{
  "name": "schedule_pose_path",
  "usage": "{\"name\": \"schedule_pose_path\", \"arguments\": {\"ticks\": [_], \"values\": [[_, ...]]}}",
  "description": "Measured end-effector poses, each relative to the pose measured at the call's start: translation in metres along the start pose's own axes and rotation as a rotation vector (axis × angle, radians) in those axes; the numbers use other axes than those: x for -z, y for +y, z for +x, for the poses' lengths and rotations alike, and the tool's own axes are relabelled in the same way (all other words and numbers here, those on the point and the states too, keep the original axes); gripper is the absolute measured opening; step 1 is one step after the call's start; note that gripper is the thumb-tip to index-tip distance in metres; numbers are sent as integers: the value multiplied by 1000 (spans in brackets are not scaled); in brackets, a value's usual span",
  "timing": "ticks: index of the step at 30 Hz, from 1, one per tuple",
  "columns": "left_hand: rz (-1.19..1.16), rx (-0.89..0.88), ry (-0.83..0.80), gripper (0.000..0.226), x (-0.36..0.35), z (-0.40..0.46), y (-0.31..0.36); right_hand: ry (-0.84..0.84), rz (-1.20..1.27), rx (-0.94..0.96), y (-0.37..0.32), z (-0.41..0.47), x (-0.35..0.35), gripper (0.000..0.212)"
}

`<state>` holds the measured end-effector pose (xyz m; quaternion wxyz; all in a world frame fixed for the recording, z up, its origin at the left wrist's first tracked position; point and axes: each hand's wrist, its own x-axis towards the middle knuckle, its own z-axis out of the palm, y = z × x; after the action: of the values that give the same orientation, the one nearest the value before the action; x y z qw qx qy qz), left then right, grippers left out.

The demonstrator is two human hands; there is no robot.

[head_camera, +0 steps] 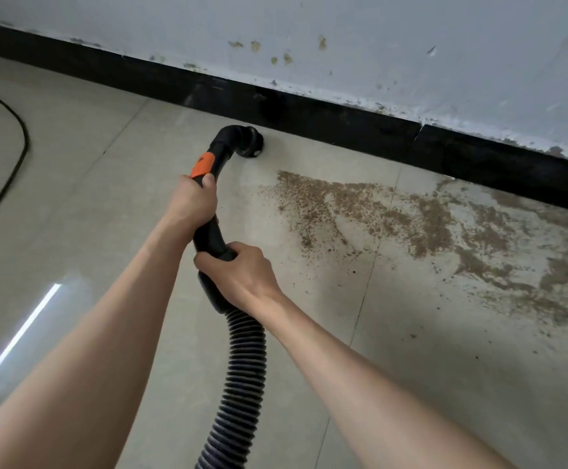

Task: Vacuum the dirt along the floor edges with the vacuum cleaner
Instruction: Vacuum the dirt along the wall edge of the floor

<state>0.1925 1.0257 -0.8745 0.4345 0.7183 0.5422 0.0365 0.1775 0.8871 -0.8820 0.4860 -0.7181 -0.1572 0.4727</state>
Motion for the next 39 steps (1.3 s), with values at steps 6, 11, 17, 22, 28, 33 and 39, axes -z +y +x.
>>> {"name": "schedule_pose_path", "arguments": {"ticks": [6,11,17,22,28,33,39], "values": [[106,-4,-63,38,7,-33,-11,-12,30,-39,8,-39,-11,21],[108,24,-115,36,12,-61,-17,-11,33,-68,11,-68,-17,21],[126,43,-142,37,11,-80,-13,-2,36,-64,10,-86,-9,22],[129,33,-161,41,-2,-90,-2,20,19,-43,11,-94,7,21],[143,25,-163,46,-25,-99,14,64,15,-24,16,-100,29,22],[182,-20,-223,37,-52,-110,29,107,80,-53,29,-109,50,20],[203,-103,-269,41,-86,-120,43,189,99,-60,44,-117,75,21]]}}
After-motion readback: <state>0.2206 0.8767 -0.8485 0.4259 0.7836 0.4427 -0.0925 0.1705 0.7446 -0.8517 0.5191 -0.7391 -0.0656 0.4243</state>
